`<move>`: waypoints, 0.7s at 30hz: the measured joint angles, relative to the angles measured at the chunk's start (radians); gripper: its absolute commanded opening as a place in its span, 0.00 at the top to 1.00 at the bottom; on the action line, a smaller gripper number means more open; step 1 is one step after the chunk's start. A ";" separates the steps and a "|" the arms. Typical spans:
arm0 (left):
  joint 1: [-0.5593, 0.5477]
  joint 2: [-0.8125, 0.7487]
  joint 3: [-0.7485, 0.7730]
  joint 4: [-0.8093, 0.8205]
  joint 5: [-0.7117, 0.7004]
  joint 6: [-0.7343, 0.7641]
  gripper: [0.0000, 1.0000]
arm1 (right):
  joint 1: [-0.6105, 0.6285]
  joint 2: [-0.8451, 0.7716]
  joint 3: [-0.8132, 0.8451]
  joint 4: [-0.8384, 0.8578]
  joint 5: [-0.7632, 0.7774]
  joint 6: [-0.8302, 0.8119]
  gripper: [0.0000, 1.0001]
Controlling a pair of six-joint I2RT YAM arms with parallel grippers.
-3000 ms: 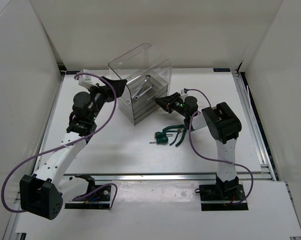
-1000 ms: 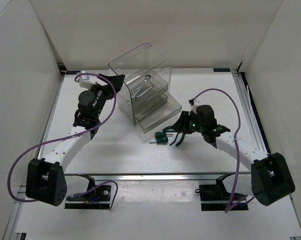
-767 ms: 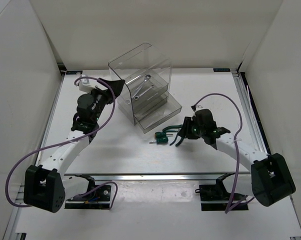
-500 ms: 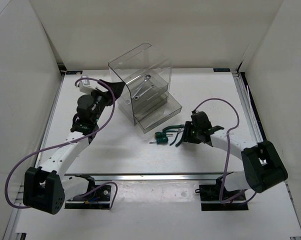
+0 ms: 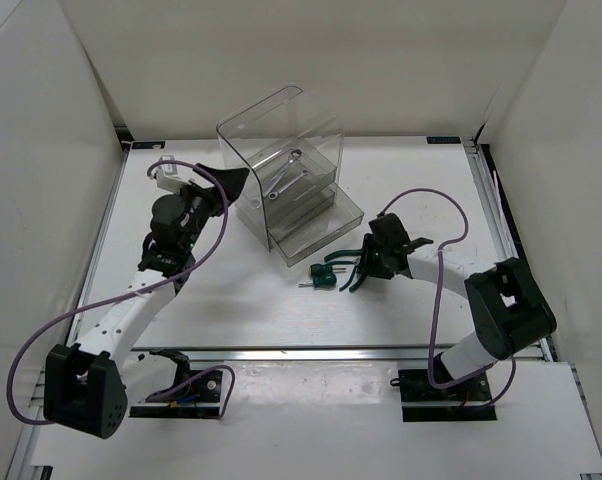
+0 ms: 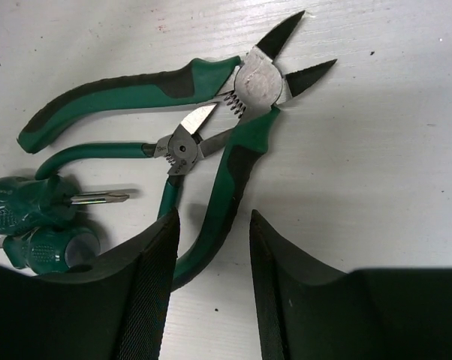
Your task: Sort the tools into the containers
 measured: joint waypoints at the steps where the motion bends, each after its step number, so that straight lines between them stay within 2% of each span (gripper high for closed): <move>1: 0.000 -0.004 -0.003 -0.001 0.000 0.000 0.01 | 0.000 0.000 0.000 -0.002 0.002 0.006 0.53; 5: 0.000 -0.006 -0.007 0.001 0.000 -0.004 0.01 | 0.000 0.023 0.035 -0.060 0.021 0.019 0.61; 6: 0.000 -0.007 -0.010 0.003 0.000 -0.005 0.01 | 0.000 0.041 0.060 -0.086 0.032 0.020 0.73; 10: 0.000 -0.007 -0.019 0.000 0.000 -0.011 0.01 | 0.000 0.127 0.163 -0.175 0.063 0.039 0.99; 16: 0.000 -0.011 -0.019 0.000 -0.007 -0.019 0.01 | 0.003 0.121 0.162 -0.202 0.089 0.071 1.00; 21: 0.000 -0.016 -0.028 0.004 -0.014 -0.028 0.01 | 0.004 0.025 0.071 -0.229 0.146 0.117 1.00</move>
